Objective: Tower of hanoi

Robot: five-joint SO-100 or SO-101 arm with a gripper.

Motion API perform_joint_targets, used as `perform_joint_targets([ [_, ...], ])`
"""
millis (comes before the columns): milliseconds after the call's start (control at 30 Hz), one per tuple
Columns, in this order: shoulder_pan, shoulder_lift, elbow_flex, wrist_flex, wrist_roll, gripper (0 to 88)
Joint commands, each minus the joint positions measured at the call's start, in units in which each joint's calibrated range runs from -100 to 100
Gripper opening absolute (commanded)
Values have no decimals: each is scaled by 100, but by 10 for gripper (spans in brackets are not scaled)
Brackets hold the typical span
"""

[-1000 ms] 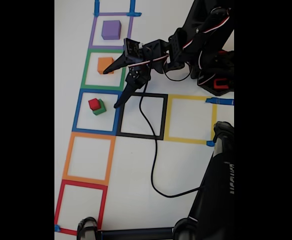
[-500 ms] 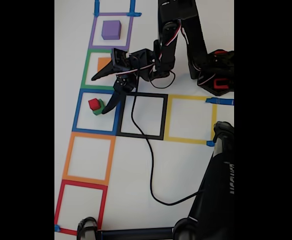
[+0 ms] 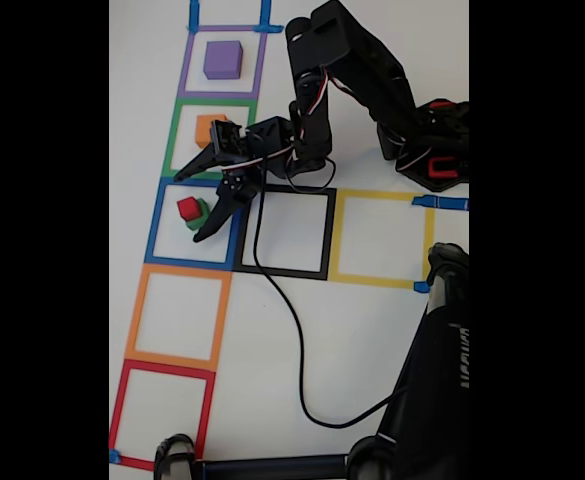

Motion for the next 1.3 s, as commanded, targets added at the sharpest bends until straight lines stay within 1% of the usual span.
perform_joint_targets([
  [0,-184,-131,75,-137,36,340],
  [300,-395,7,-43,-251,36,333],
  [733,-357,249,-234,-332,36,328],
  [900,-357,313,-352,-323,36,284],
  [1267,-443,346,-407,-243,36,237],
])
